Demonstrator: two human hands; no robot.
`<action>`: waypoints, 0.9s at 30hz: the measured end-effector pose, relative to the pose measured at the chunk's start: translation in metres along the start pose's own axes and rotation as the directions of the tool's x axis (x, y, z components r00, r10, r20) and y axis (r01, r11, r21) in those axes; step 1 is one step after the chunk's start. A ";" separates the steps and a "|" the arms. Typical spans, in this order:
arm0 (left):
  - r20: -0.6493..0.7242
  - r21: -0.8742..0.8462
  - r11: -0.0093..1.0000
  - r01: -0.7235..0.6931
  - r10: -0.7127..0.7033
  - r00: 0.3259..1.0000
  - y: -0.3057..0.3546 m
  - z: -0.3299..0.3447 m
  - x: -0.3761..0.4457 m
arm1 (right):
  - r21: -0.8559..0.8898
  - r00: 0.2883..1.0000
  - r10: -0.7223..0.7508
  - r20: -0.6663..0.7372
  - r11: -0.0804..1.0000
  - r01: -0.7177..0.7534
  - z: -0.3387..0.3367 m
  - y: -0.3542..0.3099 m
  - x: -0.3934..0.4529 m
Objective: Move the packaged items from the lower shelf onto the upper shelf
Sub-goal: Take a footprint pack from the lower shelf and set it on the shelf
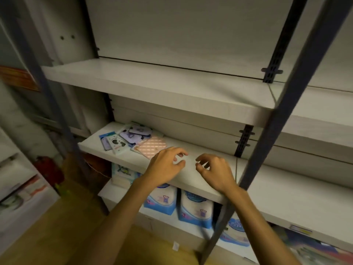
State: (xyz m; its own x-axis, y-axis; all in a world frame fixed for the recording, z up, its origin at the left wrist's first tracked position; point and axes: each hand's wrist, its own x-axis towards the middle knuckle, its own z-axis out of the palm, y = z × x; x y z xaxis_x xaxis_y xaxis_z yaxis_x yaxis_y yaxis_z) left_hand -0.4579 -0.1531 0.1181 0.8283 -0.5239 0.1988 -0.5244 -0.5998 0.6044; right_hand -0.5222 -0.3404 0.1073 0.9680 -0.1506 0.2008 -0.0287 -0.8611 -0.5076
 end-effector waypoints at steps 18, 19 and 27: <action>0.196 0.071 0.900 0.429 -0.435 0.879 -0.309 -0.044 0.087 | 0.089 0.917 0.294 0.271 0.941 -0.328 0.201 -0.042 0.166; 0.208 0.080 0.887 0.454 -0.461 0.863 -0.322 -0.047 0.091 | 0.092 0.903 0.320 0.286 0.929 -0.359 0.209 -0.043 0.170; 0.141 -0.049 0.659 0.751 -0.740 0.658 -0.417 -0.059 0.119 | 0.249 0.714 0.625 0.316 0.671 -0.698 0.266 -0.070 0.198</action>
State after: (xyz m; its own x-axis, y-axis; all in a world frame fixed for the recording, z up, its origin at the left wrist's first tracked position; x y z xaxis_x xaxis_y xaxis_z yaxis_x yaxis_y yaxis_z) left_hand -0.1291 0.0699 -0.0646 0.9052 0.0138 -0.4248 0.2863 -0.7586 0.5853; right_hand -0.2621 -0.1808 -0.0398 0.7517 -0.4923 -0.4389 -0.6330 -0.3516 -0.6897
